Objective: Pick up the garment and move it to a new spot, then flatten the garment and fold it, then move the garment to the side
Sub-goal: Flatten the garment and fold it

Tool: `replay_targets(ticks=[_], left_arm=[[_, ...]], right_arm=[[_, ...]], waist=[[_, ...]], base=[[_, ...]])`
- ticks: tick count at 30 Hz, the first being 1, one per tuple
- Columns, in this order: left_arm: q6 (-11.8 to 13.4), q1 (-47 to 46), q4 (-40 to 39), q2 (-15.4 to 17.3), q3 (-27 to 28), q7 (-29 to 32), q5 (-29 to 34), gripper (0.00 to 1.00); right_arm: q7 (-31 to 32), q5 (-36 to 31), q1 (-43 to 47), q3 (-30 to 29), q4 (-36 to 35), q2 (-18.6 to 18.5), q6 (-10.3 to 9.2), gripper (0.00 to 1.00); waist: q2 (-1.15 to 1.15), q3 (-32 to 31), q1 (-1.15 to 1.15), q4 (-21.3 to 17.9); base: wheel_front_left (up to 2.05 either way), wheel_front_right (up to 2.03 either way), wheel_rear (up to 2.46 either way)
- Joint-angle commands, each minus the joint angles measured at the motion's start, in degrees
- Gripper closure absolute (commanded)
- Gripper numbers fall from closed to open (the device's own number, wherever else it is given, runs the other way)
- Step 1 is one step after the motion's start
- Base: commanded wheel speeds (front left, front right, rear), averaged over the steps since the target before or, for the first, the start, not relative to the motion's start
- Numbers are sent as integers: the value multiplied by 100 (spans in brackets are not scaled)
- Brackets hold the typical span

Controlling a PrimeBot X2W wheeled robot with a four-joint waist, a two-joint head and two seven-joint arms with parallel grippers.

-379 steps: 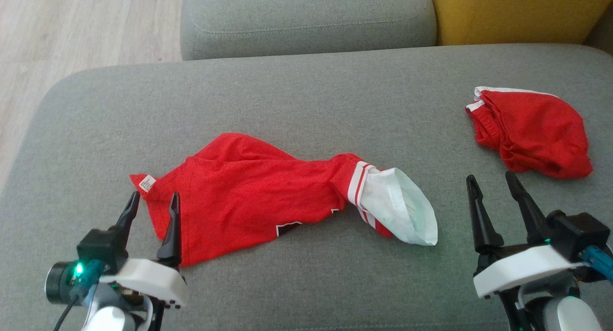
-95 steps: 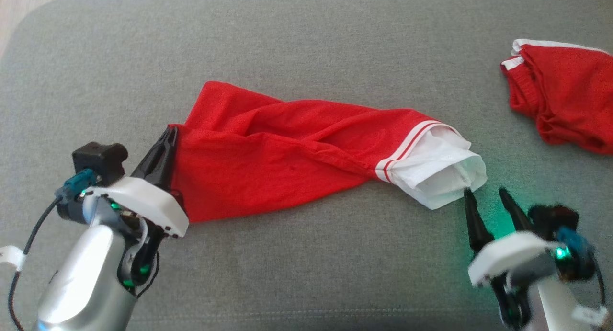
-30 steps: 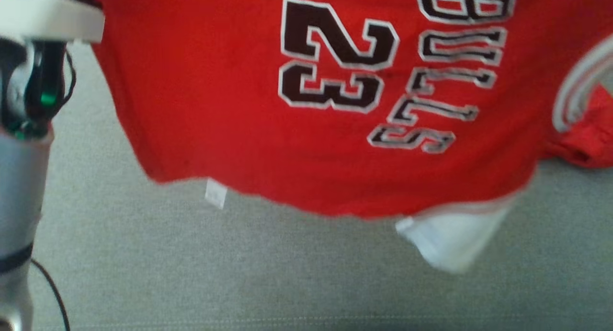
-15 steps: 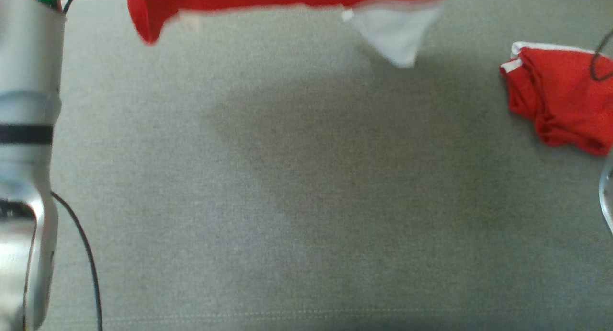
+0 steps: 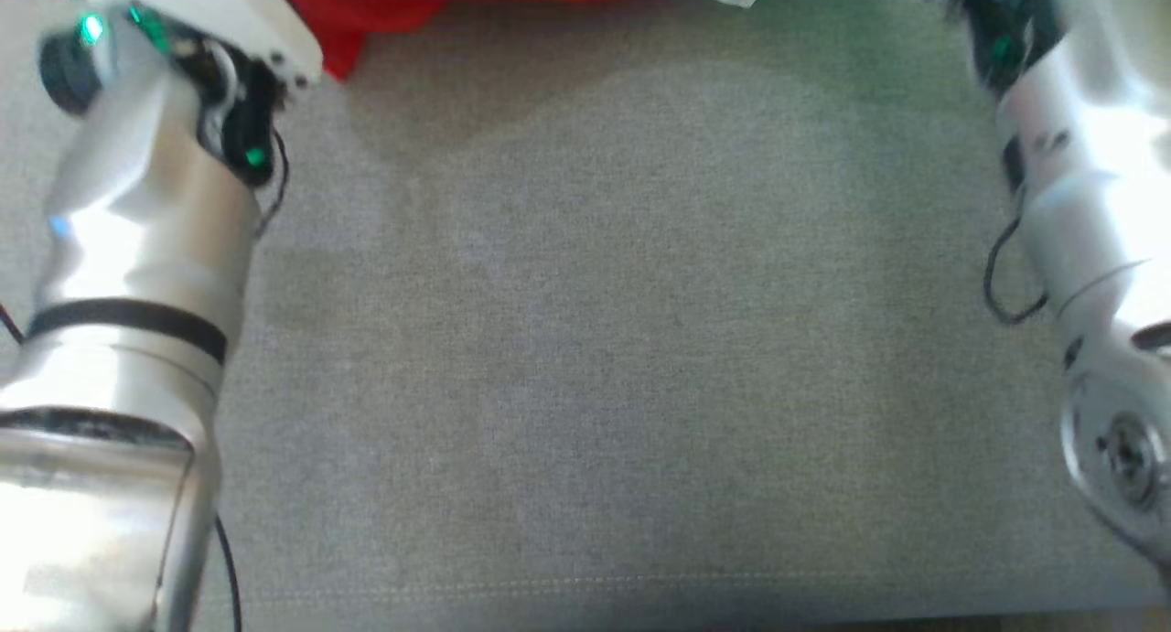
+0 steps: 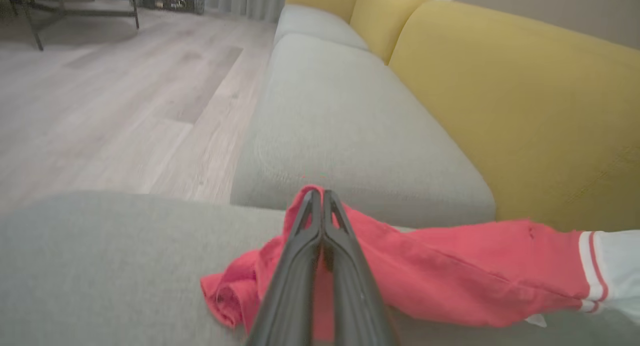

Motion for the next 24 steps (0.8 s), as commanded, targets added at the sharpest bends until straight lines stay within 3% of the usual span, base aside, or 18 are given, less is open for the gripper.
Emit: replay_targets(ticks=[1,6,13,17,24], left_arm=[[-38,-68,-81,183,131,-64,-73,100],[-129,468,-78,60,253,-73,-247,100],[-160,1877,-1269,166,693,-75,-111,100],[-163,2854,-2042,147,972,-76,103,100],[-36,4326,-3421,253,1507,-76,460,100]], right_arm=[[-130,102,58,51,-80,159,-5,100],[-466,406,806,286,39,164,-5,100],[-1071,1247,2291,991,-724,165,-5,100],[-1250,1521,3276,1225,-1426,99,-5,100],[-1274,1575,5223,867,-3324,-264,-5,100]], waist=[[0,76,0,10],[0,123,0,51],[0,14,0,-6],[0,-175,0,1],[0,-628,0,-14]], base=[[0,0,0],[0,0,0],[0,0,0],[0,0,0],[0,0,0]])
